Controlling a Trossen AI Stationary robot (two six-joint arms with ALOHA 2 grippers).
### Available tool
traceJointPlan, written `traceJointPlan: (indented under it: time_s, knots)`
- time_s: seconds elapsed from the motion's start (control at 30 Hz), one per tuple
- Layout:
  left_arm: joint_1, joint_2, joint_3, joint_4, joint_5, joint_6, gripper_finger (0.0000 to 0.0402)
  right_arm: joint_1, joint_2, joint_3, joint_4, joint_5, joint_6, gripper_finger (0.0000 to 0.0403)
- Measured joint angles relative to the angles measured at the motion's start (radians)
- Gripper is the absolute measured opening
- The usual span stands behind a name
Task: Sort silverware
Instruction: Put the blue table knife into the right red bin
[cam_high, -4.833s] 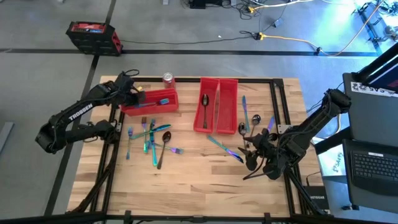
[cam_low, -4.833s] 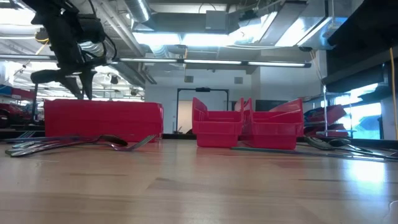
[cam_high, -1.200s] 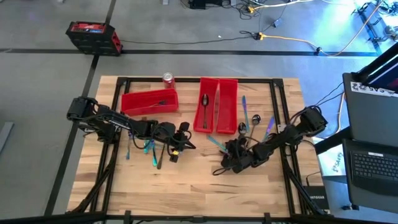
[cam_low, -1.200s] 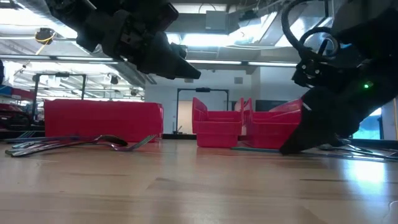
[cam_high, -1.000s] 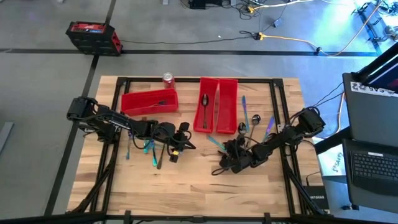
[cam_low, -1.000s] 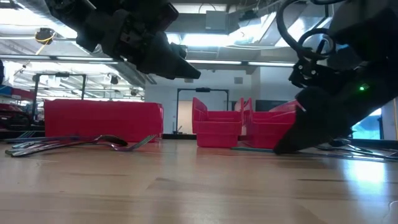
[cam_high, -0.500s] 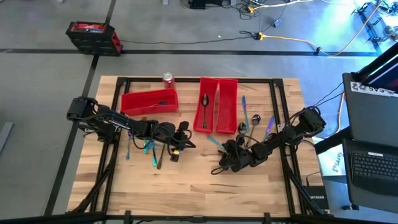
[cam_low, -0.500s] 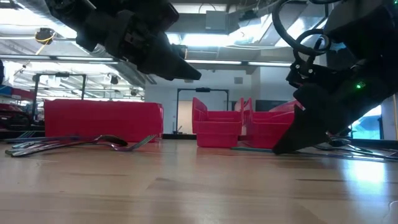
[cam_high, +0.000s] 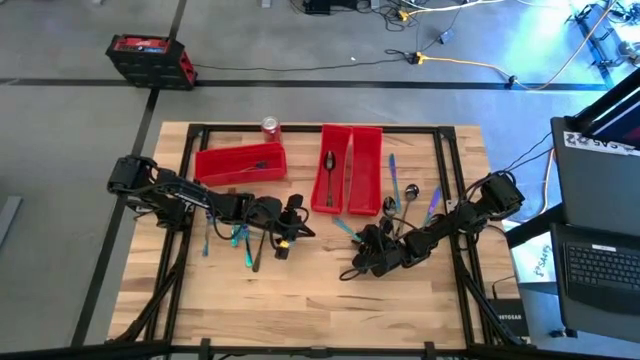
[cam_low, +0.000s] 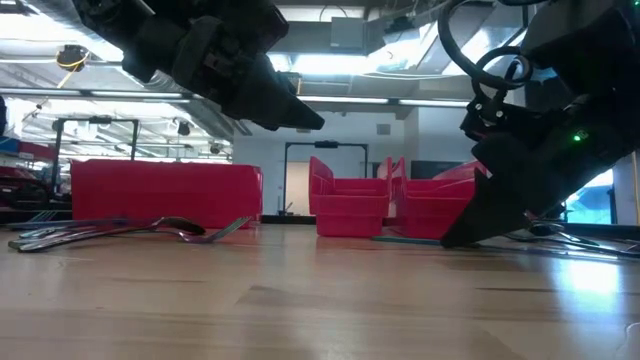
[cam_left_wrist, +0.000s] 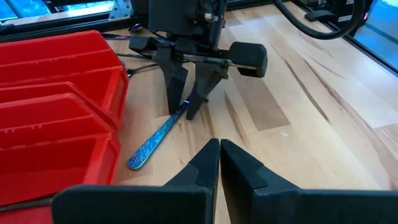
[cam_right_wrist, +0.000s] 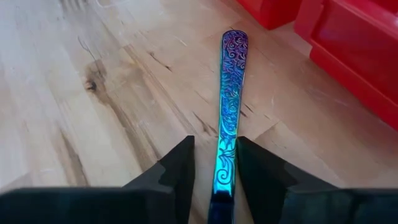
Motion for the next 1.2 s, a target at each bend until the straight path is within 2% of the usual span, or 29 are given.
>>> traceJointPlan:
  time_s: [0.23, 0.7, 1.03, 1.2]
  knots:
    - [0.000, 0.000, 0.000, 0.000, -0.009, 0.000, 0.0000, 0.000, 0.000, -0.001, -0.001, 0.001, 0.044, 0.0076]
    - [0.000, 0.000, 0.000, 0.000, -0.043, -0.008, 0.0000, 0.001, 0.000, -0.001, 0.001, -0.006, 0.035, 0.0038]
    - [0.000, 0.000, 0.000, -0.002, -0.044, -0.011, 0.0000, 0.000, 0.002, 0.043, -0.008, -0.057, -0.123, 0.0032]
    - [0.000, 0.014, 0.002, -0.022, -0.070, -0.077, 0.0000, 0.000, 0.002, 0.064, -0.003, -0.108, -0.197, 0.0031]
